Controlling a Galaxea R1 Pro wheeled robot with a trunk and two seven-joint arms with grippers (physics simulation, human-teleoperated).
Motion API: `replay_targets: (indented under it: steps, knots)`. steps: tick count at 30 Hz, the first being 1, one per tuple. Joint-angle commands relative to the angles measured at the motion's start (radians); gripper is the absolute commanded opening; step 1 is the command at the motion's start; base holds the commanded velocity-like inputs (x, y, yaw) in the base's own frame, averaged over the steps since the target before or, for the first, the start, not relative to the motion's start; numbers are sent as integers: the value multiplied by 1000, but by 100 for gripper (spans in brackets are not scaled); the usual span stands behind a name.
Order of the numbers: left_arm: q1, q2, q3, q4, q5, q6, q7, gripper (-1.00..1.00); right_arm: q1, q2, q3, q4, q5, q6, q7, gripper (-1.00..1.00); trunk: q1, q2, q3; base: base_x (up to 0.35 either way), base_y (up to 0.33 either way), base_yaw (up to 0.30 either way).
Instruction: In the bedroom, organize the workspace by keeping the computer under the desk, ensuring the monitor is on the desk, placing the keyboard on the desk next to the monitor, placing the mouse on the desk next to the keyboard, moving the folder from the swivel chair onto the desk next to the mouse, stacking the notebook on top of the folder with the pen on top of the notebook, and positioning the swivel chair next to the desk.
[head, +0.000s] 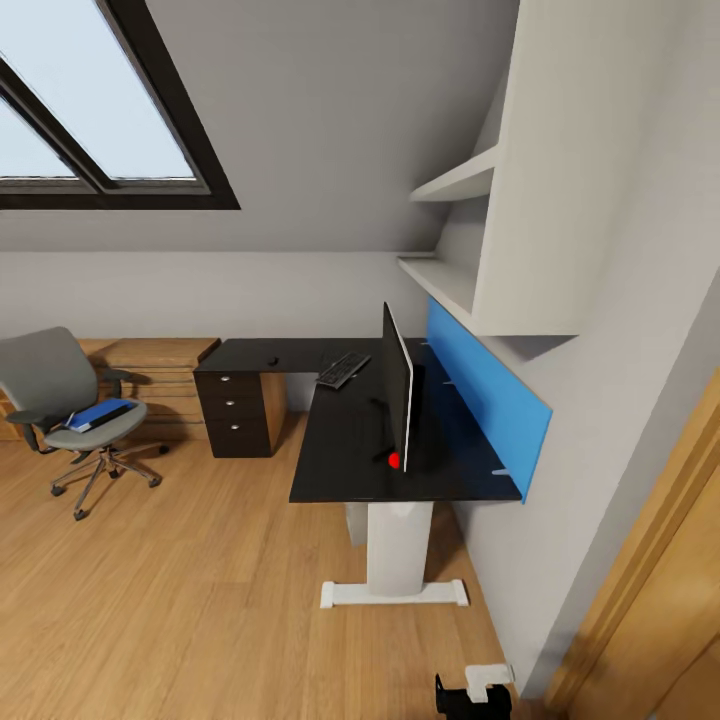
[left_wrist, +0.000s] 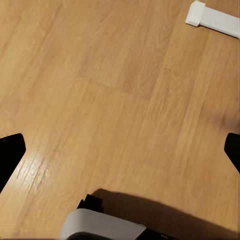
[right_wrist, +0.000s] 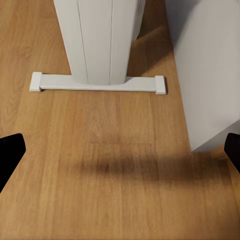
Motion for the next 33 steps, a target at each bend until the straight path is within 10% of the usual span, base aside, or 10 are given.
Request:
replay_targets:
  steps: [1, 33]
  knots:
    - [-1, -2, -2, 3, 2, -3, 4, 100, -1, 0, 9, 2, -9, -4, -2, 100, 1, -2, -2, 0, 0, 0]
    - [1, 19, 0, 43, 3, -12, -68, 100, 0, 9, 10, 3, -14, -10, 2, 100, 1, -2, -2, 0, 0, 21]
